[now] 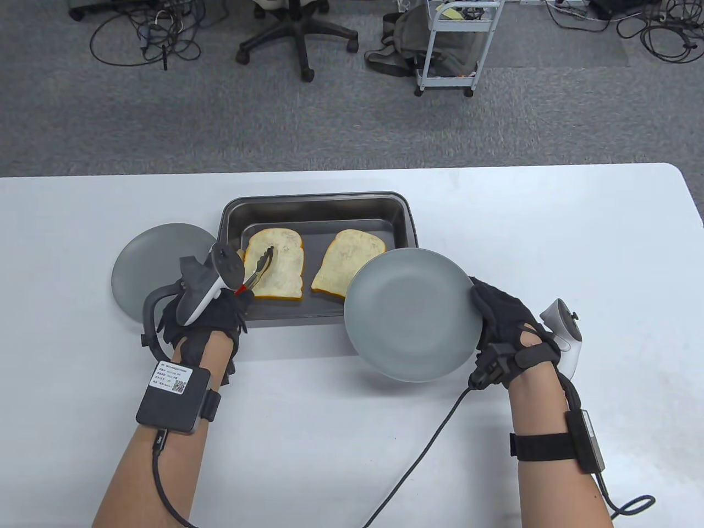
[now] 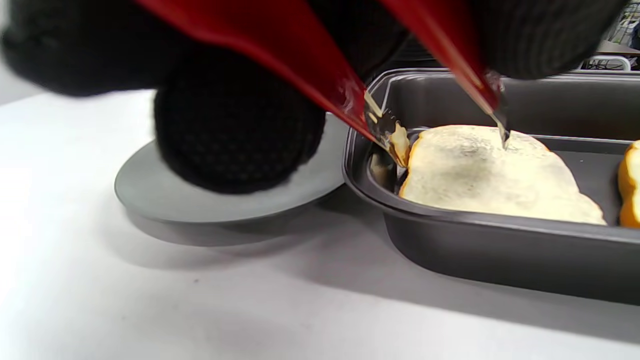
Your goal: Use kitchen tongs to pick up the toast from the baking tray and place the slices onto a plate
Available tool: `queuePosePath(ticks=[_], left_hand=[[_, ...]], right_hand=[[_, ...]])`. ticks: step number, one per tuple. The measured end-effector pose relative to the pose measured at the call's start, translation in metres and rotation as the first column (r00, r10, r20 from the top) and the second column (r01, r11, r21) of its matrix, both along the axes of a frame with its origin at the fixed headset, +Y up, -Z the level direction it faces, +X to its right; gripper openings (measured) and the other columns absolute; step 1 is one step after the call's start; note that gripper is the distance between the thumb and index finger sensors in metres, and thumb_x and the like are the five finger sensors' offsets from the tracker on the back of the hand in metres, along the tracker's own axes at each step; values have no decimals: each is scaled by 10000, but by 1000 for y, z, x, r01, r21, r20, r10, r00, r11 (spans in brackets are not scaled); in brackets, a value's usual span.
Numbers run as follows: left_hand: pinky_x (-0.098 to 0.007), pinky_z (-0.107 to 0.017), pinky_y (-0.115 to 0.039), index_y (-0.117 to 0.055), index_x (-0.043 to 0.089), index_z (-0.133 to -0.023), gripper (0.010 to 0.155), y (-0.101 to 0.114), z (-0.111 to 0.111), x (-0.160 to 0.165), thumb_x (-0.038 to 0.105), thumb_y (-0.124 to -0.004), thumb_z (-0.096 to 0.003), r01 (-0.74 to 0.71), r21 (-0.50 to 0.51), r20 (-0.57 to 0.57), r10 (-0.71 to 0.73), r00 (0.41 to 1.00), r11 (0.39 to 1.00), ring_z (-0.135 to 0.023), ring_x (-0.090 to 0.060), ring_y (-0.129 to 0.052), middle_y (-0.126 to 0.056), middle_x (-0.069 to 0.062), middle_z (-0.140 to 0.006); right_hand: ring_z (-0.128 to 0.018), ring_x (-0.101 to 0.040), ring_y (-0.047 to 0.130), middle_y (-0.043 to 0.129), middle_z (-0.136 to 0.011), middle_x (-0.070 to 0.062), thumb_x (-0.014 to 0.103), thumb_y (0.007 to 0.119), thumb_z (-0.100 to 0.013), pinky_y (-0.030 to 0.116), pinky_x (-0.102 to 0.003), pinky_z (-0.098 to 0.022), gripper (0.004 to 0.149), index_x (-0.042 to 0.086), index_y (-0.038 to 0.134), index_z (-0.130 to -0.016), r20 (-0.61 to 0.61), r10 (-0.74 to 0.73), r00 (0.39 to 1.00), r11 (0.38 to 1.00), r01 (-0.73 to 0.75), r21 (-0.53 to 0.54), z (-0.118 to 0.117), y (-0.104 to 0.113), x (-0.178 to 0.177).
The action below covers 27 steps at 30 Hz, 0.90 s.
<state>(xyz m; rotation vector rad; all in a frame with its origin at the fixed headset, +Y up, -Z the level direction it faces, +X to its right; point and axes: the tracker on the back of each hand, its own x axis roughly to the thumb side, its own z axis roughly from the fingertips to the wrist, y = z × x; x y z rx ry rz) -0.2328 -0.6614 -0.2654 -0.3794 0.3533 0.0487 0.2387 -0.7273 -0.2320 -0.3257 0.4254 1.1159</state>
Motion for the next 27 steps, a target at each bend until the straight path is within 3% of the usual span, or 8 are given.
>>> queuePosePath(ticks=[7,9,13,20,27], left_hand=[[-413,-223,-911,-750,96,-977,810,-2,-2,9,644,-765,-381,82,-25,22,-82,996,996,-327,-366,-1066,-980,-198,-783],[-406,-204,-911,-769,83,-969,814,0,-2,9,647,-771,-382,61,2,27,-61,998,998,-306,-363,-1066,-993,-204,-754],[-384,-183,-917,-796,78,-955,803,1,-3,-6,651,-792,-392,-111,-28,0,111,994,993,-280,-339,-1072,-1016,-190,-712],[-353,-165,-938,-832,108,-911,742,-8,-7,-22,612,-893,-369,-149,-47,0,149,989,988,-259,-283,-1086,-1037,-52,-642],[-327,-127,-947,-882,127,-851,641,-9,-3,-39,567,-927,-387,-249,65,-6,250,968,966,-190,-253,-1095,-1072,-19,-574]], right_hand=[[-587,-436,1082,953,-828,-231,361,842,-436,964,-545,-406,536,114,821,-910,-8,27,1000,1000,-27,16,-1,1,-1],[-586,-437,1083,951,-831,-234,362,842,-436,963,-546,-405,536,112,822,-910,-13,27,1000,1000,-27,17,-1,1,-1],[-586,-435,1083,953,-829,-233,362,841,-436,961,-544,-413,536,111,823,-909,-18,31,999,999,-31,21,-2,0,-1],[-587,-435,1082,952,-830,-232,362,841,-436,960,-544,-413,535,113,823,-910,-20,37,999,999,-37,22,-2,0,-1],[-587,-436,1081,950,-832,-234,360,840,-436,960,-545,-412,535,112,823,-910,-14,63,998,998,-63,17,-2,-2,1]])
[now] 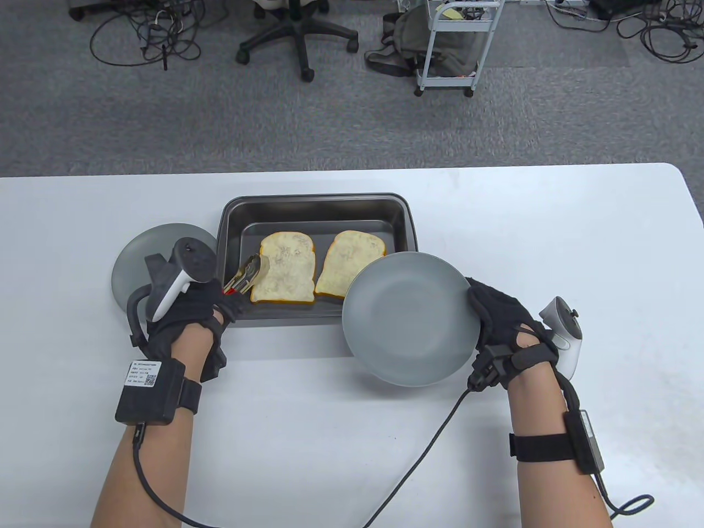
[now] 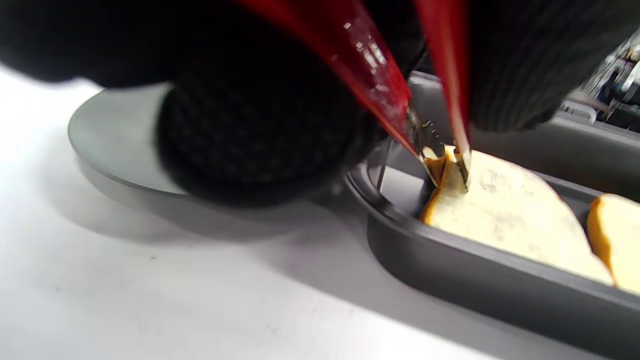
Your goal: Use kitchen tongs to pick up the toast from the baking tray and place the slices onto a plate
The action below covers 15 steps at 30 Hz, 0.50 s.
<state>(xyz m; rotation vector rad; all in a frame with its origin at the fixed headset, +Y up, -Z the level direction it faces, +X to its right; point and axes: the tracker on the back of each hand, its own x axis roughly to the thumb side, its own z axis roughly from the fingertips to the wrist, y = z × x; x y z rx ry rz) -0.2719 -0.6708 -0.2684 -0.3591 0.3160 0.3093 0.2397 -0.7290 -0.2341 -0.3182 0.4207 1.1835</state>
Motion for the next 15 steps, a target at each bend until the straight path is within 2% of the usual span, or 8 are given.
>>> queuePosePath(ticks=[7,15], left_hand=[[-322,-107,-954,-887,105,-839,615,-7,12,-26,554,-897,-418,-250,36,-68,252,965,968,-164,-250,-1103,-1090,-40,-552],[-314,-96,-961,-876,88,-844,625,1,21,-38,557,-855,-432,-471,108,-68,479,875,876,-153,-238,-1108,-1092,-54,-552]], right_hand=[[-585,-434,1082,951,-831,-234,361,840,-436,960,-544,-413,535,112,824,-909,7,-5,1000,1000,5,-9,0,-2,2],[-584,-436,1082,952,-829,-235,361,840,-436,961,-543,-411,536,111,823,-910,12,-7,1000,1000,7,-13,1,-2,3]])
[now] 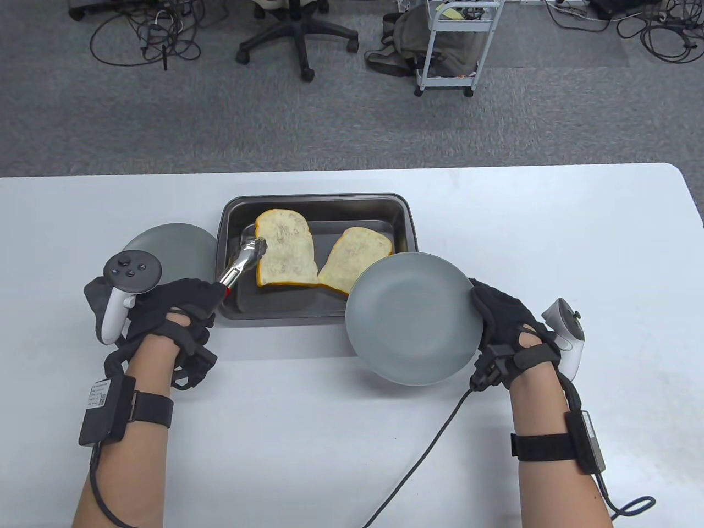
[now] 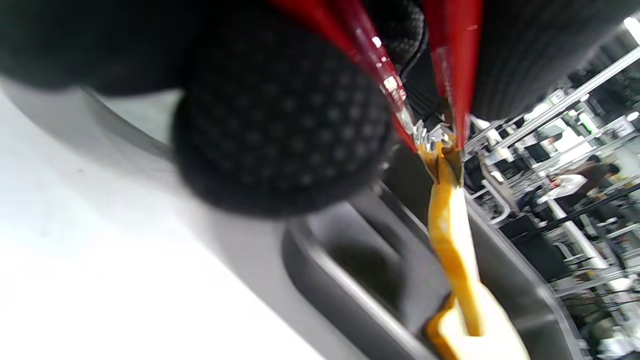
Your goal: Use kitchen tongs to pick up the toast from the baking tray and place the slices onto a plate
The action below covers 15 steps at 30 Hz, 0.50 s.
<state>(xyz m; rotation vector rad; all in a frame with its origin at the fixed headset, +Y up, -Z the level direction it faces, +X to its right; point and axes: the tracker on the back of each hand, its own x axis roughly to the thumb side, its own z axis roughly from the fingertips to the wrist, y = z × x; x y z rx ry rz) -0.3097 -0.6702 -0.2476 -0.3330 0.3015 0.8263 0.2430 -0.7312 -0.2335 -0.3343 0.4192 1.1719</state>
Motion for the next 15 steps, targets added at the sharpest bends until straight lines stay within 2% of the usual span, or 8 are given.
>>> queuePosePath(ticks=[5,15], left_hand=[[-307,-105,-963,-866,95,-855,625,18,6,6,565,-838,-443,-103,50,22,102,995,993,-163,-233,-1109,-1086,-55,-565],[-293,-114,-967,-850,106,-867,626,56,27,15,579,-814,-457,-206,145,95,193,977,968,-176,-222,-1110,-1078,-50,-578]], right_hand=[[-585,-436,1082,954,-827,-233,361,839,-436,960,-543,-412,535,113,823,-910,6,2,1000,1000,-2,-6,1,0,2],[-582,-435,1083,953,-828,-234,362,839,-436,964,-545,-400,536,112,823,-909,8,-1,1000,1000,1,-17,1,0,4]])
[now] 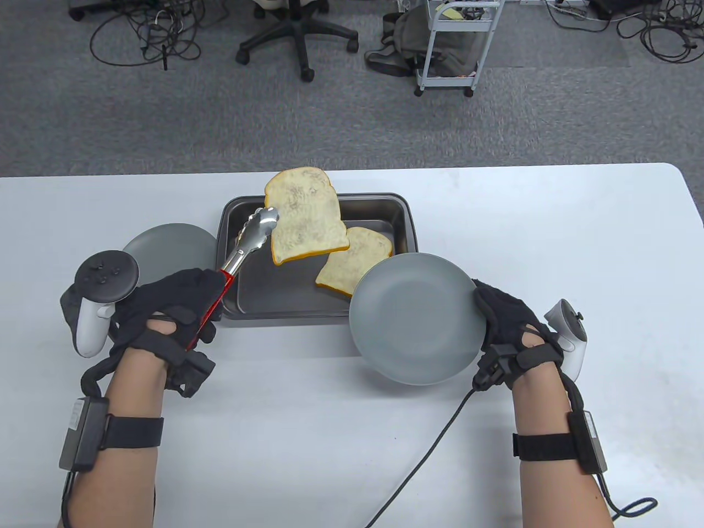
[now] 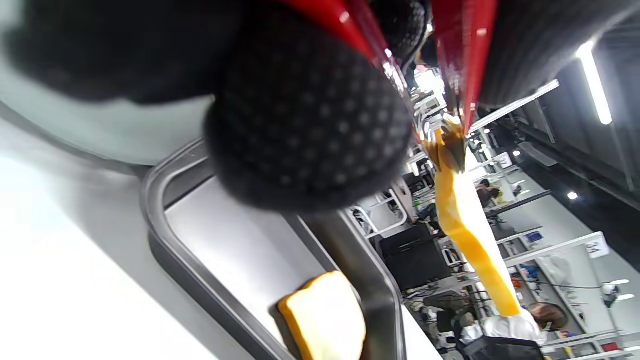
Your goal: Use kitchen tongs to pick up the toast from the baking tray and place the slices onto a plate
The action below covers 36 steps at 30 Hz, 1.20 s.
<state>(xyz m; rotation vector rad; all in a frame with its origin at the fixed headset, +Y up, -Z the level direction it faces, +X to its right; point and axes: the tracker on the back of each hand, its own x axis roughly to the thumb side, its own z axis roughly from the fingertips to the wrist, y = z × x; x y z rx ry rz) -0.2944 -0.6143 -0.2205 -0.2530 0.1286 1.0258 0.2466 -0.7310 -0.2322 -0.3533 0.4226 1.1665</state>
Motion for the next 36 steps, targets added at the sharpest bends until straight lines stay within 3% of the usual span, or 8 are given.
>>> queuePosePath(ticks=[11,27,36], left_hand=[[-296,-113,-961,-845,97,-871,631,7,25,30,577,-806,-464,-91,8,131,89,987,996,-175,-224,-1105,-1071,-56,-578],[-303,-109,-959,-852,90,-866,637,-12,54,87,578,-811,-458,-46,-56,351,63,934,997,-171,-232,-1105,-1074,-63,-575],[-306,-106,-958,-859,90,-860,642,-2,49,114,581,-820,-449,158,23,366,-156,917,987,-168,-235,-1105,-1076,-68,-569]], right_hand=[[-579,-434,1084,953,-827,-236,363,835,-437,966,-543,-396,536,110,823,-909,-27,-12,1000,1000,12,1,-1,-1,-3],[-574,-434,1086,955,-823,-240,365,834,-437,964,-540,-402,538,108,824,-910,-49,-16,999,1000,16,0,-2,-3,-7],[-575,-434,1085,953,-826,-239,367,830,-438,965,-544,-393,538,108,824,-909,-55,-12,998,1000,11,-9,-2,-5,-10]])
